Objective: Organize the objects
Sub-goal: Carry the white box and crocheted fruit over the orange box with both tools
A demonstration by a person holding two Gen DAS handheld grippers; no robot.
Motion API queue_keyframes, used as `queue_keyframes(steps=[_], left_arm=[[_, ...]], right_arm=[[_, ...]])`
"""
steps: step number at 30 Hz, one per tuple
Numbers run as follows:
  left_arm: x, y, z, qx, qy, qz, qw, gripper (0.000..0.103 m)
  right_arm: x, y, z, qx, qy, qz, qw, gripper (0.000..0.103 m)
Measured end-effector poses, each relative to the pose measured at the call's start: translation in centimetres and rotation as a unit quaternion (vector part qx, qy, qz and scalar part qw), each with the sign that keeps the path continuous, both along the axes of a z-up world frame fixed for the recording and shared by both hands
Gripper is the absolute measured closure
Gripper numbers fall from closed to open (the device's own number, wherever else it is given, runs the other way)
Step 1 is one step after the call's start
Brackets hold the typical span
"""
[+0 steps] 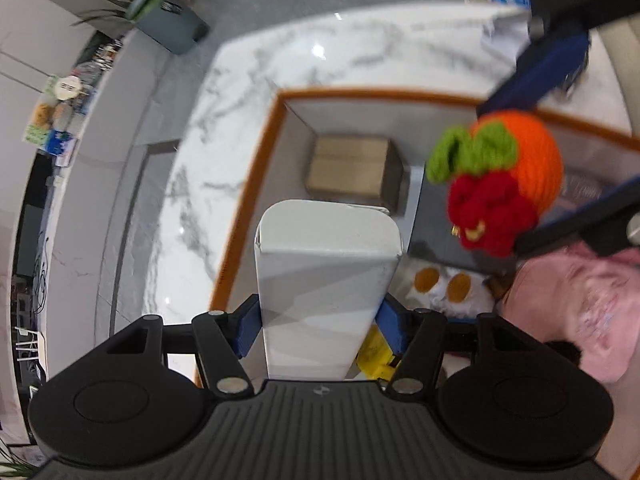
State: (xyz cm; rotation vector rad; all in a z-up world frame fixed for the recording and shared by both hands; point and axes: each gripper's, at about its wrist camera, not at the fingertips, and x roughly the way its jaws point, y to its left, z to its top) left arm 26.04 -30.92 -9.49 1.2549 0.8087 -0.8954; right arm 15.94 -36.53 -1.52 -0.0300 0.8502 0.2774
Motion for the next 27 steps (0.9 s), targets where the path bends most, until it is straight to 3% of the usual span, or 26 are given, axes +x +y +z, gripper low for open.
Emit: queue_keyframes(steps=[3, 15, 25, 27], left_arm=[[0.3, 0.1, -1.1, 0.013, -0.006, -0.009, 0.9999, 0.032], [0.6, -0.1, -2.8, 0.005, -0.001, -0.025, 0.9997, 0.032], [1.0, 0.6, -3.7, -0.020, 0.006, -0.019, 0.9996, 0.029], [0.9, 0.9, -3.4, -0.030, 0.005, -0.018, 0.9994, 0.025]], right_arm=[[0.5, -0.2, -0.5, -0.004, 0.003, -0.001, 1.000, 0.053], [1.2, -0.7, -1.3, 0.001, 0.012, -0.017, 1.000, 0.053], [1.5, -0.9, -2.0, 0.000, 0.022, -0.021, 1.000, 0.053], [1.6, -0.9, -2.2, -0.001, 0.024, -0.022, 0.999, 0.053]])
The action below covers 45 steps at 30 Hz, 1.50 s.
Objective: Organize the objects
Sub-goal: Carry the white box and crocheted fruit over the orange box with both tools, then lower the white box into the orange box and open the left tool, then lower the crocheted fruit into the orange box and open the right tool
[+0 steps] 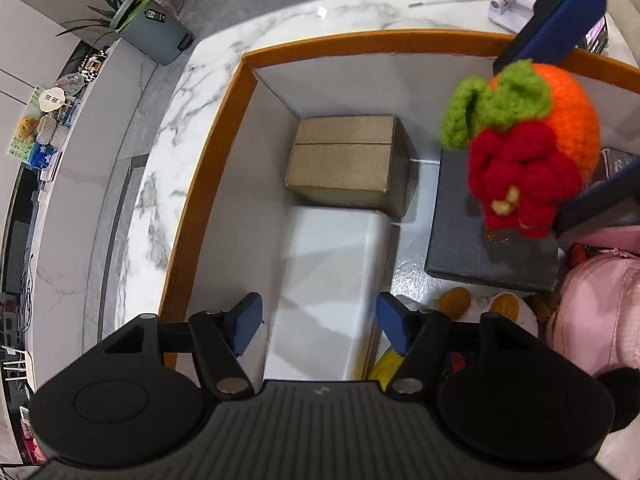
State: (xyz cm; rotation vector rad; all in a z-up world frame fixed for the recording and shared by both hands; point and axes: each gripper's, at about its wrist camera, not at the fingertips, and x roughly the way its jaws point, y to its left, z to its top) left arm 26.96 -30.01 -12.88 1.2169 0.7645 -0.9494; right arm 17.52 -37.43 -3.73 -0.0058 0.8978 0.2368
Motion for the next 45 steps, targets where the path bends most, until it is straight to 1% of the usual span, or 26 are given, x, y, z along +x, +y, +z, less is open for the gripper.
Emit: queue_keyframes(steps=[2, 5, 7, 9, 11, 13, 15, 19, 21, 24, 28, 31, 35, 37, 39, 41, 45], left_arm=[[0.0, 0.2, 0.4, -0.015, 0.003, 0.005, 0.9999, 0.021], [-0.1, 0.5, 1.3, -0.037, 0.004, 0.021, 0.9991, 0.020], [-0.2, 1.2, 2.6, -0.065, 0.000, 0.038, 0.9971, 0.020], [-0.4, 2.3, 4.4, -0.099, 0.013, 0.062, 0.9931, 0.020], [-0.5, 3.6, 6.0, -0.121, 0.025, 0.100, 0.9873, 0.020], [-0.9, 5.0, 7.4, -0.140, 0.021, 0.136, 0.9806, 0.020], [-1.1, 6.7, 8.7, -0.162, 0.017, 0.166, 0.9726, 0.020], [-1.9, 9.6, 10.8, -0.204, 0.010, 0.198, 0.9587, 0.020], [-2.2, 10.9, 11.5, -0.219, 0.015, 0.208, 0.9532, 0.020], [-2.4, 12.3, 11.8, -0.229, 0.023, 0.216, 0.9489, 0.020], [-2.8, 13.3, 11.6, -0.237, 0.029, 0.214, 0.9472, 0.020], [-2.9, 13.7, 11.0, -0.242, 0.035, 0.213, 0.9459, 0.020], [-2.6, 14.0, 10.3, -0.250, 0.047, 0.222, 0.9411, 0.021], [-2.4, 14.3, 10.1, -0.254, 0.056, 0.226, 0.9386, 0.021], [-2.5, 14.4, 10.0, -0.256, 0.056, 0.226, 0.9382, 0.021], [-2.6, 14.5, 9.9, -0.260, 0.056, 0.228, 0.9367, 0.023], [-2.5, 14.8, 9.8, -0.271, 0.066, 0.238, 0.9302, 0.024]], right_arm=[[0.1, 0.0, -0.2, 0.003, 0.003, -0.002, 1.000, 0.053], [0.3, 0.1, -0.3, 0.006, 0.004, -0.008, 1.000, 0.053], [0.2, 0.1, -0.2, 0.010, 0.004, -0.010, 1.000, 0.053], [0.2, 0.2, 0.1, 0.021, 0.005, -0.009, 1.000, 0.053], [0.2, 0.4, 0.4, 0.037, 0.005, -0.010, 0.999, 0.053], [0.4, 0.8, 0.7, 0.046, 0.005, -0.010, 0.999, 0.053], [0.9, 1.6, 0.7, 0.038, 0.002, -0.009, 0.999, 0.053], [2.4, 3.2, -0.3, 0.028, 0.016, -0.008, 0.999, 0.053], [3.3, 3.9, -0.8, 0.027, 0.026, -0.011, 0.999, 0.053], [4.7, 4.8, -1.9, 0.030, 0.048, -0.015, 0.998, 0.053], [6.0, 5.7, -3.4, 0.015, 0.069, -0.021, 0.997, 0.053], [6.5, 5.9, -4.3, 0.014, 0.080, -0.024, 0.996, 0.053], [7.1, 6.0, -5.3, 0.020, 0.108, -0.017, 0.994, 0.052], [7.1, 5.9, -5.3, 0.020, 0.109, -0.020, 0.994, 0.051], [7.1, 5.6, -5.1, 0.026, 0.108, -0.025, 0.993, 0.050], [6.9, 5.4, -4.6, 0.030, 0.105, -0.028, 0.994, 0.049], [6.7, 4.7, -4.0, 0.061, 0.102, -0.031, 0.992, 0.051]])
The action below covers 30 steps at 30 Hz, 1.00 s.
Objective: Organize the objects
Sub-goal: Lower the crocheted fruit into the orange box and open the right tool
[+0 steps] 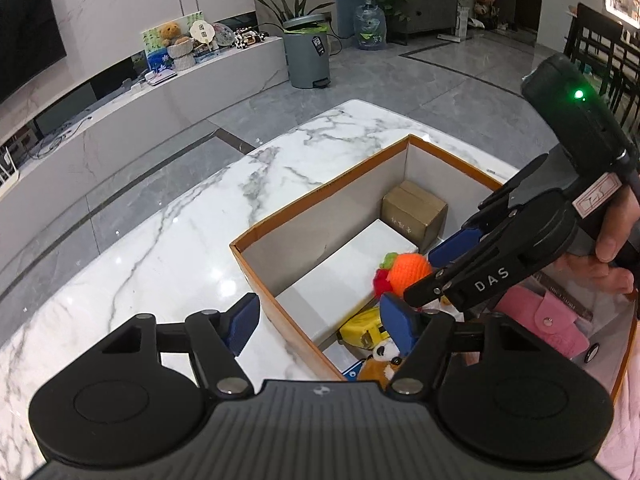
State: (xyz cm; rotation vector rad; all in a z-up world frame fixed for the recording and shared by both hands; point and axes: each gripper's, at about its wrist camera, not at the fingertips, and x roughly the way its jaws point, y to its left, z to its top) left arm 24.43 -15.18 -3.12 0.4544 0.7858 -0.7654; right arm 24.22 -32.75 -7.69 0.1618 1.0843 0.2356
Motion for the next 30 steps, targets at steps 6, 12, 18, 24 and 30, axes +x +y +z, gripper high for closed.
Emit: queue_keyframes(steps=[6, 12, 18, 24, 30], left_arm=[[-0.6, 0.1, -0.1, -0.006, 0.003, -0.002, 1.0000, 0.024], [-0.7, 0.2, 0.0, -0.015, 0.004, 0.002, 0.9999, 0.024], [-0.6, 0.3, -0.4, -0.024, 0.017, 0.010, 0.9995, 0.024], [-0.4, 0.1, -1.1, -0.019, 0.025, 0.013, 0.9994, 0.024], [-0.6, 0.1, -1.0, -0.019, 0.028, 0.019, 0.9993, 0.024]], right_arm=[[0.2, -0.2, 0.2, -0.004, 0.004, -0.007, 1.000, 0.072], [1.2, -0.7, 1.5, 0.004, -0.024, -0.022, 0.999, 0.066], [1.3, 0.0, 0.1, -0.006, 0.006, -0.013, 1.000, 0.078], [0.7, 0.9, -1.0, -0.041, 0.012, 0.003, 0.999, 0.079], [0.3, 1.9, -1.4, -0.064, 0.007, 0.017, 0.998, 0.079]])
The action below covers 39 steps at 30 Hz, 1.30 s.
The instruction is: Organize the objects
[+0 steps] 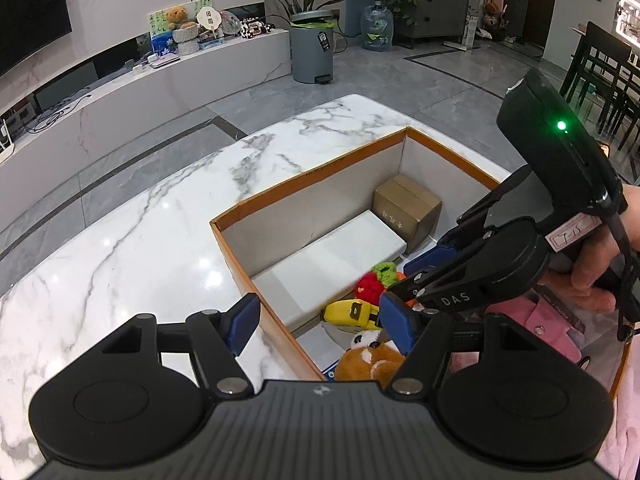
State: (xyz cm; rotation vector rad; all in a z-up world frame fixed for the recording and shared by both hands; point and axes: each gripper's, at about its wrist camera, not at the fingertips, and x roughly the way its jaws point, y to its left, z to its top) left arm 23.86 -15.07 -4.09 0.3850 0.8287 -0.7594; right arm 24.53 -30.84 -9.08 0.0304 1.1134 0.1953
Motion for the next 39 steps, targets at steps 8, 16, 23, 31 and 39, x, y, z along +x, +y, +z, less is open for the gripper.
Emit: queue_keyframes(steps=[8, 16, 23, 31, 39], left_arm=[[-1.7, 0.0, 1.6, 0.003, -0.012, 0.008, 0.9999, 0.025], [-6.5, 0.8, 6.2, -0.025, -0.058, 0.034, 0.9974, 0.018], [-12.9, 2.8, 9.2, -0.070, -0.121, 0.118, 0.9831, 0.010], [-19.7, 5.3, 6.9, -0.111, -0.174, 0.217, 0.9540, 0.009], [-22.5, 6.2, 2.8, -0.088, -0.132, 0.268, 0.9503, 0.009]], right_arm=[[-3.0, -0.1, 3.7, 0.000, -0.031, 0.001, 1.000, 0.079], [-9.9, 0.0, 10.6, 0.001, -0.110, 0.020, 0.994, 0.068], [-18.6, 1.3, 15.2, -0.022, -0.217, 0.015, 0.976, 0.045], [-25.5, 3.0, 14.2, 0.014, -0.259, -0.012, 0.966, 0.042], [-28.1, 4.0, 11.0, 0.013, -0.259, -0.064, 0.964, 0.042]])
